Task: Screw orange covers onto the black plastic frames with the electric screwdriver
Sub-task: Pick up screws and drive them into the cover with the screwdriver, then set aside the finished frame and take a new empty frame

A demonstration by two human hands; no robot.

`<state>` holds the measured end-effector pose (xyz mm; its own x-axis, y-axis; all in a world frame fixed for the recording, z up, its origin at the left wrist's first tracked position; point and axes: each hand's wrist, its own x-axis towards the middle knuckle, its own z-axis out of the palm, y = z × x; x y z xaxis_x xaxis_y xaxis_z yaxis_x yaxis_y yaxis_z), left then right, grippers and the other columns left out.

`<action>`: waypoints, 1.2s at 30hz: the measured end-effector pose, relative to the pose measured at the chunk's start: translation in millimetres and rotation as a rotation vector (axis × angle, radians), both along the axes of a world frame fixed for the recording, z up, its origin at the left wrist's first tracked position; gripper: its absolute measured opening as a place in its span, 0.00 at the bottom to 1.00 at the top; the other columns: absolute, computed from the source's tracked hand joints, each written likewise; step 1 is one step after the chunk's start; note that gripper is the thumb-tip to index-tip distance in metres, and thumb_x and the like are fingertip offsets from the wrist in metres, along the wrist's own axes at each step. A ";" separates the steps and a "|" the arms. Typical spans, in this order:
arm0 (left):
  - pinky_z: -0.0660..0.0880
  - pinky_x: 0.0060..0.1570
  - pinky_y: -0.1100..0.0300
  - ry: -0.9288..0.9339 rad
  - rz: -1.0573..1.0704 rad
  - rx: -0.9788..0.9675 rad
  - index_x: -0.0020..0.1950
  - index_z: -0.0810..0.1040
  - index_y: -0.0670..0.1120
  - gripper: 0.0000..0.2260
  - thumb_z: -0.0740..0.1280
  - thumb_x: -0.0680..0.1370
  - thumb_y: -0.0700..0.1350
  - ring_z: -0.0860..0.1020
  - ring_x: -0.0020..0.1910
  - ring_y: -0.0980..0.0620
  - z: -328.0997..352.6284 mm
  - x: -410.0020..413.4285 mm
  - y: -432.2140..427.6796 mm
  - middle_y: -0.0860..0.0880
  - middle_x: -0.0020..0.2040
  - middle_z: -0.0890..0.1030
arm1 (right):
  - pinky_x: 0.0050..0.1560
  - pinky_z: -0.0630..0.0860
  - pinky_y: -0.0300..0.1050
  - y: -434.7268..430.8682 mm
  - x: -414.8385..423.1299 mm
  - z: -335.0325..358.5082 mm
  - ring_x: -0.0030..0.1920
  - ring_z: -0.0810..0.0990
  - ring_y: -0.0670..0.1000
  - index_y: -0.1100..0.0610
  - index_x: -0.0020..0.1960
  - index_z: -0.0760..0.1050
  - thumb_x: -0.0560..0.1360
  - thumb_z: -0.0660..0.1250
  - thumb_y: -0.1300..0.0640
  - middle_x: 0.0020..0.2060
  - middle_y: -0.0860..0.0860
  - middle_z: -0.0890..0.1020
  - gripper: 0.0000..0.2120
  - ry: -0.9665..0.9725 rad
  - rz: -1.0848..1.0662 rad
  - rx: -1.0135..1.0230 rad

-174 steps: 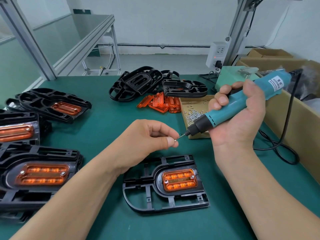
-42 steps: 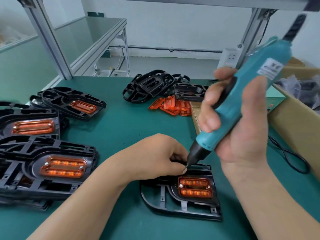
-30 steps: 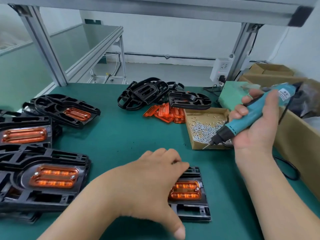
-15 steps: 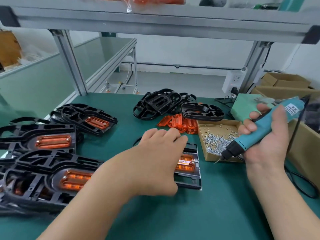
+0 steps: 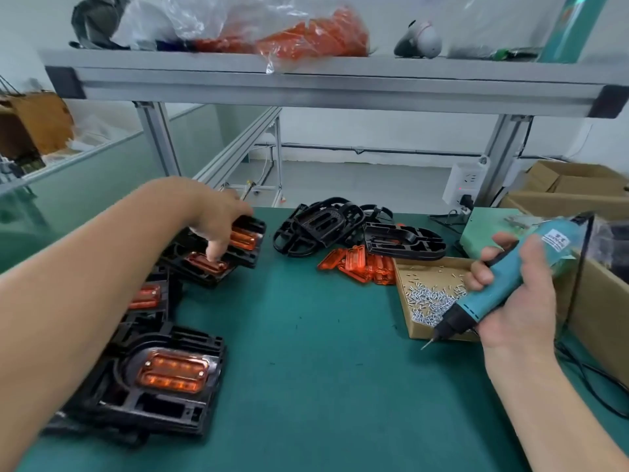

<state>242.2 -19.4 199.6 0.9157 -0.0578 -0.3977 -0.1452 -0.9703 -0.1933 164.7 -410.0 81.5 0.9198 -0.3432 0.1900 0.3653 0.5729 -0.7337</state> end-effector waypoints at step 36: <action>0.76 0.66 0.46 -0.357 0.014 -0.234 0.69 0.77 0.43 0.28 0.68 0.78 0.63 0.78 0.66 0.41 -55.1 53.2 -40.4 0.42 0.69 0.78 | 0.32 0.72 0.38 -0.2 1.0 0.1 0.31 0.72 0.47 0.55 0.55 0.78 0.85 0.64 0.44 0.40 0.51 0.78 0.14 0.008 -0.022 0.005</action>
<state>295.4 -59.8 144.4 0.9949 -0.0951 -0.0328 -0.0952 -0.9955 -0.0032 165.7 -410.2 81.6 0.9136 -0.3643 0.1807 0.3718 0.5685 -0.7339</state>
